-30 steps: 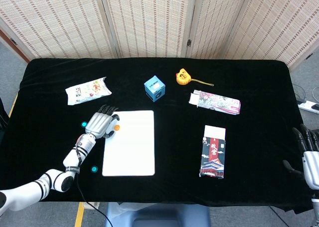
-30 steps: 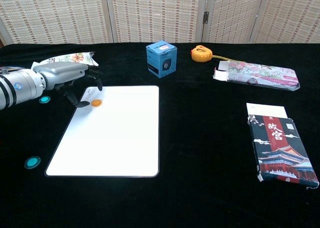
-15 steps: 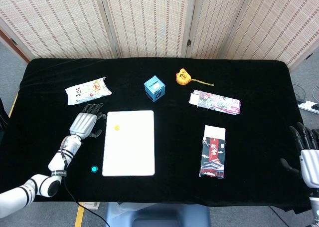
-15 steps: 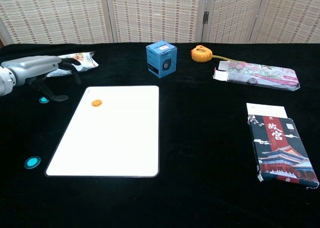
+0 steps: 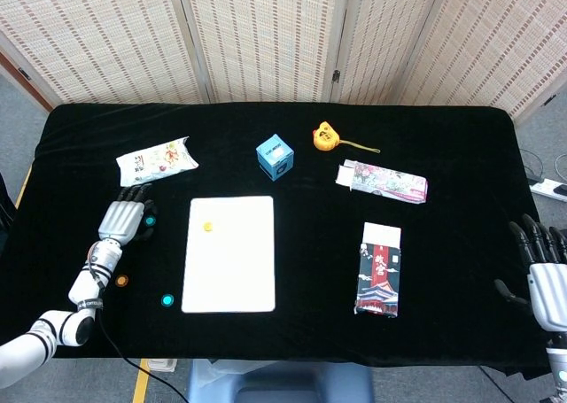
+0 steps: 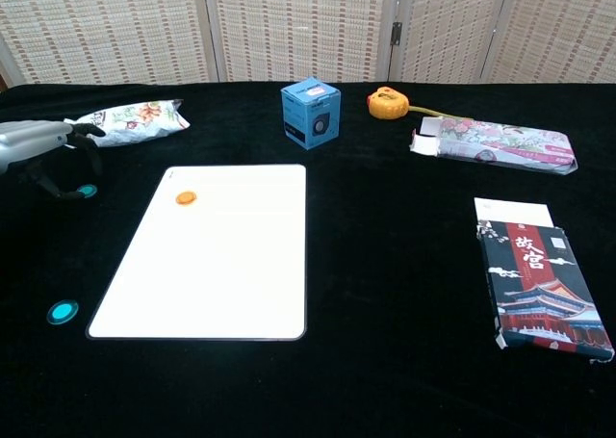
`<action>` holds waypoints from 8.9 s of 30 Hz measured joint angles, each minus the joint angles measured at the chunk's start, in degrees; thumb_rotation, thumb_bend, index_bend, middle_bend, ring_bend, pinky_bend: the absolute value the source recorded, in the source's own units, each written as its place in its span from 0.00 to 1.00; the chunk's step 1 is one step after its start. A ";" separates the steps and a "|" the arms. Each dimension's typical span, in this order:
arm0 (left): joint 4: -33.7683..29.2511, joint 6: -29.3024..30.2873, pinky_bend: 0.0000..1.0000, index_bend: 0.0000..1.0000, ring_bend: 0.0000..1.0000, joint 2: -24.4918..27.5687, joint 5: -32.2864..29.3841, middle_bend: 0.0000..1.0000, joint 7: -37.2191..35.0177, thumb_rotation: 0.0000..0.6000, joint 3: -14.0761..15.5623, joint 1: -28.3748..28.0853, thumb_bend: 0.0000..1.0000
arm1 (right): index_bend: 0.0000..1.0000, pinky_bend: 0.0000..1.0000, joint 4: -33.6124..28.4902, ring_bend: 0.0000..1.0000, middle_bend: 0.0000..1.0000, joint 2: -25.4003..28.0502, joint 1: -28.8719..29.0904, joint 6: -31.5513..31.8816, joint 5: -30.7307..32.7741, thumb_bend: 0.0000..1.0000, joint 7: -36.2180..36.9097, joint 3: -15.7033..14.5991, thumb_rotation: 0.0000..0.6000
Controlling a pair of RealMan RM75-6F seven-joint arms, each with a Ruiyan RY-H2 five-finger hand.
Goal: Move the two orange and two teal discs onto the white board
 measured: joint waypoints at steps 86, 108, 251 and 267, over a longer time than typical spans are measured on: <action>-23.08 5.03 0.00 0.50 0.00 2.97 12.42 0.10 9.10 1.00 4.79 -1.23 0.43 | 0.00 0.00 -0.33 0.00 0.00 -0.02 -0.79 0.51 0.89 0.27 -0.04 -0.09 1.00; -24.58 10.93 0.00 0.35 0.00 8.76 10.40 0.09 7.90 1.00 5.36 3.33 0.43 | 0.00 0.00 -0.38 0.00 0.00 0.19 -0.58 0.55 0.31 0.27 0.31 0.06 1.00; -11.72 -7.30 0.00 0.46 0.00 -4.74 -10.74 0.09 19.23 1.00 -3.15 -14.60 0.44 | 0.00 0.00 -1.77 0.00 0.00 0.63 0.35 -0.12 1.35 0.27 -1.26 0.27 1.00; -11.78 -7.16 0.00 0.31 0.00 -4.26 -11.00 0.09 17.95 1.00 -2.15 -14.61 0.43 | 0.00 0.00 -1.98 0.00 0.00 0.50 0.17 0.24 1.25 0.27 -1.51 0.33 1.00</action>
